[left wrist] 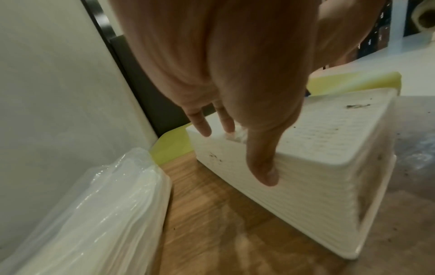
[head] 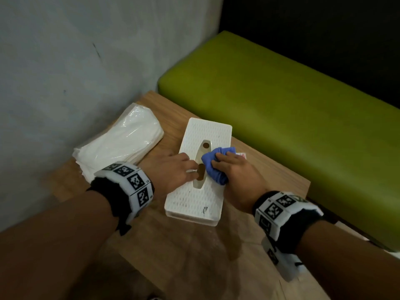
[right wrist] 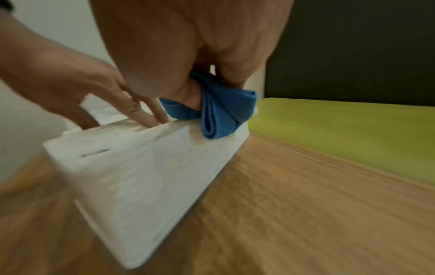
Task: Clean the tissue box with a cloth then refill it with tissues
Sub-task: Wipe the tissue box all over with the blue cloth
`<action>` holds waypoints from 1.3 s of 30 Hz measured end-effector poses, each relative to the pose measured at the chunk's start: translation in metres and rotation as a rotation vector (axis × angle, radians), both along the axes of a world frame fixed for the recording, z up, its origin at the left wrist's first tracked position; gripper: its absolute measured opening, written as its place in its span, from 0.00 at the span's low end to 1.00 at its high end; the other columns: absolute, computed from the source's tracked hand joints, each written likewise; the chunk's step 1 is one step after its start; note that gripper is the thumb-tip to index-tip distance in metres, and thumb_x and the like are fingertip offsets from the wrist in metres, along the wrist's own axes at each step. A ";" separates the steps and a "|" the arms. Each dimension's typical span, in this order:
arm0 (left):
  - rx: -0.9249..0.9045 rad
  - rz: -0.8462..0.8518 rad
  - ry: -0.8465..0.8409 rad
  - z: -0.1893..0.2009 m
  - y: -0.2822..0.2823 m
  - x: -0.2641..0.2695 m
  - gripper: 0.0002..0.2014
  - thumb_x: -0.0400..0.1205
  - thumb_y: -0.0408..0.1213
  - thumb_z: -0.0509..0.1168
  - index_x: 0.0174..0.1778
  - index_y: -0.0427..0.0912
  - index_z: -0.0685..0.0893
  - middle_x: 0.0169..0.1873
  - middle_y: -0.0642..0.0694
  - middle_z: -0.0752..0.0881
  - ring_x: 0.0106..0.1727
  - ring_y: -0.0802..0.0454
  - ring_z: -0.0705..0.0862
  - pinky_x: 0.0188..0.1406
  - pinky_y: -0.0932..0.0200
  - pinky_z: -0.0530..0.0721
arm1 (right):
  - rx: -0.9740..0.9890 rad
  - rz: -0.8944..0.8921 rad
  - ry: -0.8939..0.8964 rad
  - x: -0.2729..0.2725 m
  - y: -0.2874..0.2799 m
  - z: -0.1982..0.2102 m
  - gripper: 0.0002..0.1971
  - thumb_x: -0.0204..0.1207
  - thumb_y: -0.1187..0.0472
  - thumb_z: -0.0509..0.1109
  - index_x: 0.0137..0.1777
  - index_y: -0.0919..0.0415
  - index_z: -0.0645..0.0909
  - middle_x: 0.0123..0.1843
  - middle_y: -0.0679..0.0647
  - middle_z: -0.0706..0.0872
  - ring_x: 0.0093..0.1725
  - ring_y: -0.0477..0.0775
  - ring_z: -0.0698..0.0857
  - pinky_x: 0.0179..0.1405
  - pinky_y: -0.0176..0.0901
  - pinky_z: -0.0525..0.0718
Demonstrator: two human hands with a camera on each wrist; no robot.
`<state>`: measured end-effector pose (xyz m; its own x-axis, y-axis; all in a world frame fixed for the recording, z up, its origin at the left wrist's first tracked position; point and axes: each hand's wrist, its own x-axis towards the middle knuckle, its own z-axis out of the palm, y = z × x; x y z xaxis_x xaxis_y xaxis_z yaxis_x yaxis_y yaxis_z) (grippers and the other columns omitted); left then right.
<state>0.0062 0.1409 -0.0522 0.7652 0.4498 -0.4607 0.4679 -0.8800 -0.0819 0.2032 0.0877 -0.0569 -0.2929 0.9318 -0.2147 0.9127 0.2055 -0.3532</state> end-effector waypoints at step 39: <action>-0.170 0.033 -0.195 -0.002 -0.001 0.006 0.28 0.79 0.40 0.71 0.76 0.49 0.76 0.71 0.51 0.80 0.67 0.47 0.76 0.68 0.55 0.76 | -0.169 -0.118 -0.292 -0.025 -0.006 0.022 0.21 0.78 0.67 0.62 0.72 0.62 0.71 0.74 0.58 0.69 0.70 0.65 0.70 0.60 0.58 0.83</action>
<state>0.0125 0.1403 -0.0542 0.8331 0.4051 -0.3767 0.4893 -0.8572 0.1605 0.1780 0.0814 -0.0351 -0.0886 0.8996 -0.4276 0.9941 0.0532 -0.0940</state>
